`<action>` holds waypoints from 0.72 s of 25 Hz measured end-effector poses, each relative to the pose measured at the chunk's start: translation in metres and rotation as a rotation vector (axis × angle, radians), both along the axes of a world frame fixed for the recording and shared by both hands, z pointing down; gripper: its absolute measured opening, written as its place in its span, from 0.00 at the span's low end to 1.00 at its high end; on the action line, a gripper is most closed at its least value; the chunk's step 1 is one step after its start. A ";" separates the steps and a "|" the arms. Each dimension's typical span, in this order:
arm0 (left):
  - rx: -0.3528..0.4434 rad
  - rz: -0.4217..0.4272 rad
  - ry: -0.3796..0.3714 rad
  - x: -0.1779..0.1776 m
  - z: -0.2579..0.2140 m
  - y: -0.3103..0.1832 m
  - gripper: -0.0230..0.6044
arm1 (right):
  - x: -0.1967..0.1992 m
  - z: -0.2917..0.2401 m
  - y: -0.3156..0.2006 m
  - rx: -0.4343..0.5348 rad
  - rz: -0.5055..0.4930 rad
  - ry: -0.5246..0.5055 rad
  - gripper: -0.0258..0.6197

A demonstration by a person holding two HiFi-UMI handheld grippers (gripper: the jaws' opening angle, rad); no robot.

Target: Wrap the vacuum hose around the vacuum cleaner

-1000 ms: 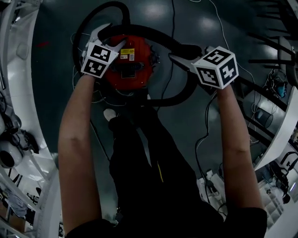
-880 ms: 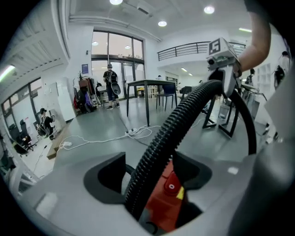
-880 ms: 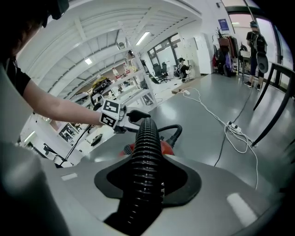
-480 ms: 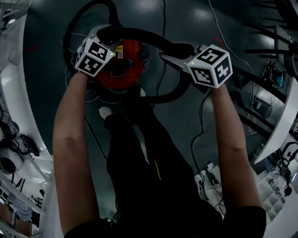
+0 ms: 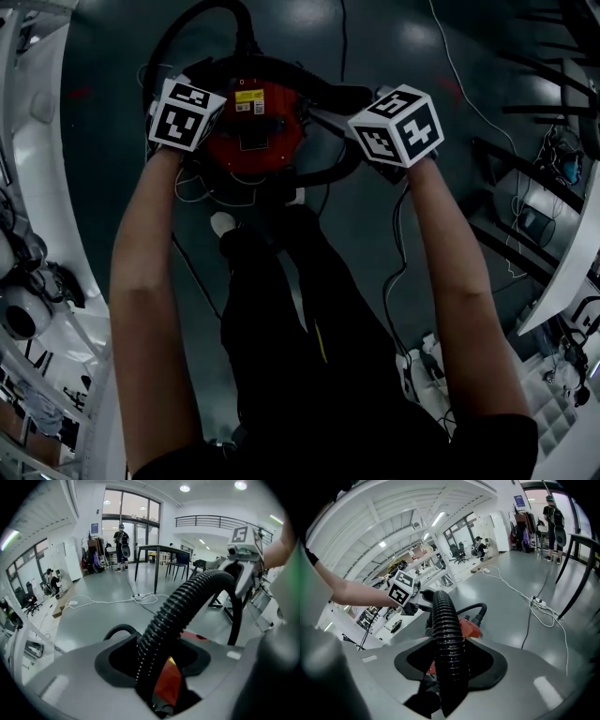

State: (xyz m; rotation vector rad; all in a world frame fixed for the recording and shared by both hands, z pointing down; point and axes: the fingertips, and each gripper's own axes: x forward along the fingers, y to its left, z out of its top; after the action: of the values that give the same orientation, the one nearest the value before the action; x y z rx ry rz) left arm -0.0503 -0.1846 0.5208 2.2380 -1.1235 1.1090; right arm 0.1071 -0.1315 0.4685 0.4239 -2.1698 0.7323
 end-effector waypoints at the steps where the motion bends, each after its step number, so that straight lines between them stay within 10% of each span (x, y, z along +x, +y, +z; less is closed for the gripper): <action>1: -0.005 -0.007 -0.008 -0.006 -0.003 0.003 0.39 | -0.004 0.000 0.002 -0.006 0.000 -0.005 0.34; 18: -0.193 -0.085 -0.109 -0.082 -0.071 0.039 0.38 | -0.053 -0.037 0.000 0.104 -0.104 -0.017 0.50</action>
State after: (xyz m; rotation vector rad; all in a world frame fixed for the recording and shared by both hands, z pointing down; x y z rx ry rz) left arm -0.1321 -0.1452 0.4500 1.9858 -1.0928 1.2597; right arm 0.0544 -0.1312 0.4319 0.3558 -2.2340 0.5698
